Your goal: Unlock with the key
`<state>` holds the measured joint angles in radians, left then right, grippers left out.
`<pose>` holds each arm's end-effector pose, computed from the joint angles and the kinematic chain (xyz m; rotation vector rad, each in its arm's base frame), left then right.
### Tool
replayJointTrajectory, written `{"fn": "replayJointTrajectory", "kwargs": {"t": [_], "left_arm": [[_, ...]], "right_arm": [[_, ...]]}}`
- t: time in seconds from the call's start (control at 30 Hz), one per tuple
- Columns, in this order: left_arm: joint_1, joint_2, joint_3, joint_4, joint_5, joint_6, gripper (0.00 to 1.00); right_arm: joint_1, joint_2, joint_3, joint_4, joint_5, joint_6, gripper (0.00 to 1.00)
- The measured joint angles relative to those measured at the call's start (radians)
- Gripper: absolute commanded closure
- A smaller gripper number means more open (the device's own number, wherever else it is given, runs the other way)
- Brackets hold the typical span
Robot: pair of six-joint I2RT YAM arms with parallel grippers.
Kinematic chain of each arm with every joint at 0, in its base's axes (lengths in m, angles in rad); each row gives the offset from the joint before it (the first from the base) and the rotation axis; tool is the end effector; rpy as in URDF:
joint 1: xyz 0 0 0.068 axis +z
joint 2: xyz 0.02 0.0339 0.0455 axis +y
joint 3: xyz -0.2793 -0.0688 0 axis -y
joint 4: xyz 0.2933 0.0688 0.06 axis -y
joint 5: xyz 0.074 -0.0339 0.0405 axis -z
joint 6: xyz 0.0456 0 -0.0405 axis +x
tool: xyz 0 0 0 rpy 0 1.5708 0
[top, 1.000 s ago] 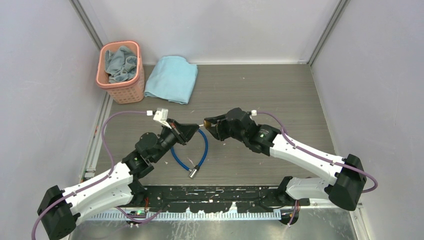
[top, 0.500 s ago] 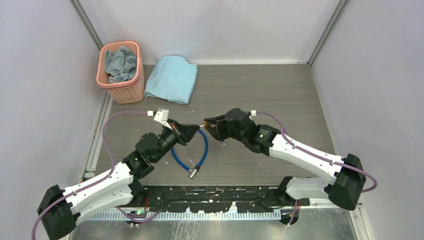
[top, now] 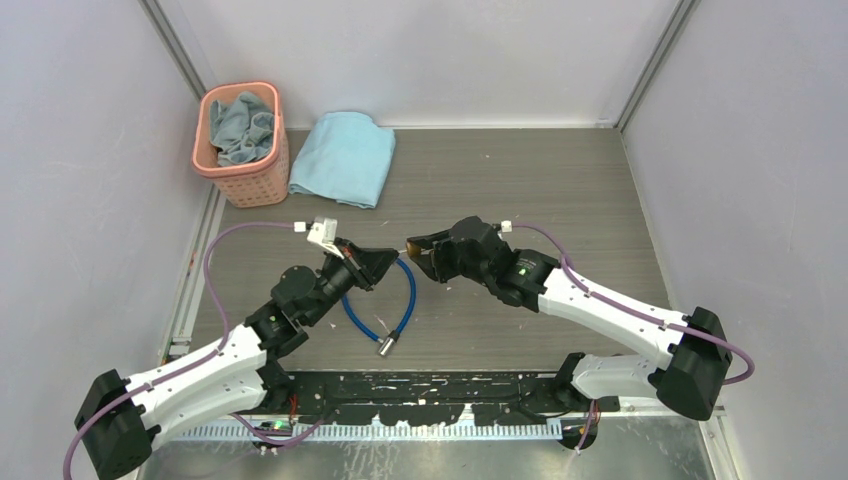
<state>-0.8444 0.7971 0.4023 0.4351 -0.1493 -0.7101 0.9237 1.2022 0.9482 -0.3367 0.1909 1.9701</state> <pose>0.1629 -0.1731 0.2607 -0.0173 1.6407 -1.1073 0.1980 0.2477 0.2923 1.3791 2.1317 1.3122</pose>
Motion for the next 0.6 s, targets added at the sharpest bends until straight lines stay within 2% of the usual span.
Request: {"fn": "replayJointTrajectory", "kwargs": {"t": [0.6], "left_arm": [[-0.001,-0.010,-0.009,0.002,-0.007,0.011,1.00]], "right_arm": [[0.004,0.010,0.000,0.019,-0.008,0.000,0.99]]}}
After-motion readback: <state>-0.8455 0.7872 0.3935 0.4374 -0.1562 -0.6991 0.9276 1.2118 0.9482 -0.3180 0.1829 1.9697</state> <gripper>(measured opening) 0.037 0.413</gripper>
